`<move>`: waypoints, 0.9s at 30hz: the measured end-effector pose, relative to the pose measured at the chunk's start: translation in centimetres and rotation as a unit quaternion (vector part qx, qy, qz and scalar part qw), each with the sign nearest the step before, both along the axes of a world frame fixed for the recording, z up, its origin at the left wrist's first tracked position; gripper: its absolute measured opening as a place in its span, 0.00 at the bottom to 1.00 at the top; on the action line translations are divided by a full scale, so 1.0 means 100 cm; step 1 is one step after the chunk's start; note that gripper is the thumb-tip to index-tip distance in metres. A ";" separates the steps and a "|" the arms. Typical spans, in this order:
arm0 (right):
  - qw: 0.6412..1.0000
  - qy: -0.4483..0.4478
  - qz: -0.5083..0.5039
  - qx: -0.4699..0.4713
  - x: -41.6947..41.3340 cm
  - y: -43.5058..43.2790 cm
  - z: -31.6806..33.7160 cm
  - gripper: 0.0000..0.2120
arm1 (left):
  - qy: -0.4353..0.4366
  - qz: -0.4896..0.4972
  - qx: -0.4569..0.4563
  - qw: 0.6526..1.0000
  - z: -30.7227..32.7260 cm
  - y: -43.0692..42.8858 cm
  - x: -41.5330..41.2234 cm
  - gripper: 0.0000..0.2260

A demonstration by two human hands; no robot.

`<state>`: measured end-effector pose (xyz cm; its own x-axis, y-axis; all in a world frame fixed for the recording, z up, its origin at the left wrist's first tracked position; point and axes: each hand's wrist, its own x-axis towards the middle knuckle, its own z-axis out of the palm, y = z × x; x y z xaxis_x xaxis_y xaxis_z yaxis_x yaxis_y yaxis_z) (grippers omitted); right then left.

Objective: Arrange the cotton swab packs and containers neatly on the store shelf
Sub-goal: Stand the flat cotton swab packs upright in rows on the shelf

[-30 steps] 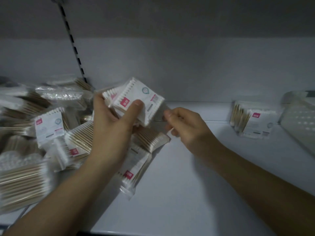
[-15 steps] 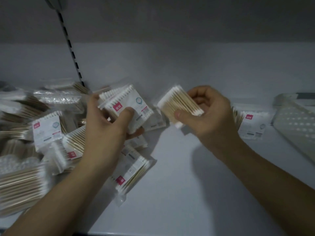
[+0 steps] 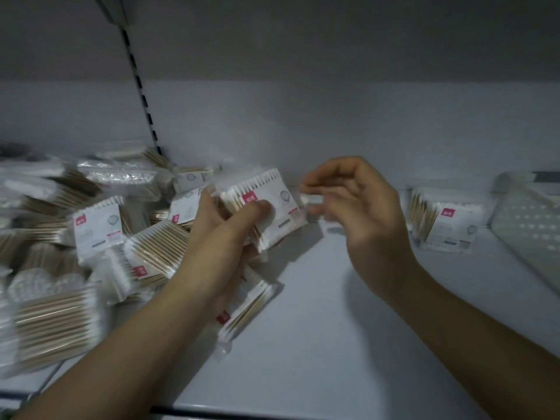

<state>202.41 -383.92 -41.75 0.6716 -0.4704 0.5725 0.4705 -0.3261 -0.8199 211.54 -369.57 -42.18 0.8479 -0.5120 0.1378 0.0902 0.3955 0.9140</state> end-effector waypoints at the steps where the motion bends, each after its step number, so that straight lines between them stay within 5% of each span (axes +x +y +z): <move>1: 0.998 0.001 -0.062 -0.004 0.007 -0.008 -0.004 0.12 | 0.004 0.006 0.000 1.000 0.000 0.001 0.002 0.19; 4: 0.962 0.139 -0.213 -0.098 0.030 -0.028 -0.018 0.17 | 0.019 0.027 -0.025 0.999 0.001 0.006 0.005 0.15; 7: 0.920 0.273 -0.194 -0.206 0.045 -0.034 -0.038 0.25 | 0.018 0.044 -0.042 0.998 0.004 0.008 0.007 0.14; 9: 0.912 0.291 -0.171 -0.233 0.046 -0.030 -0.045 0.17 | 0.015 0.061 -0.044 0.997 0.006 0.009 0.009 0.12; 14: 0.951 0.230 -0.181 -0.097 0.040 -0.033 -0.041 0.06 | -0.017 0.098 -0.032 0.995 0.002 0.008 0.017 0.15; 19: 0.994 0.071 -0.019 0.076 0.008 -0.020 -0.017 0.04 | -0.100 0.098 -0.004 0.990 -0.003 0.006 0.016 0.38; 24: 0.995 0.079 -0.007 0.065 0.002 0.018 -0.006 0.05 | -0.150 0.054 -0.022 0.987 -0.002 0.007 0.007 0.34; 27: 0.995 0.082 -0.008 0.055 0.004 0.026 -0.006 0.08 | -0.164 0.050 0.003 0.985 0.000 0.012 0.008 0.43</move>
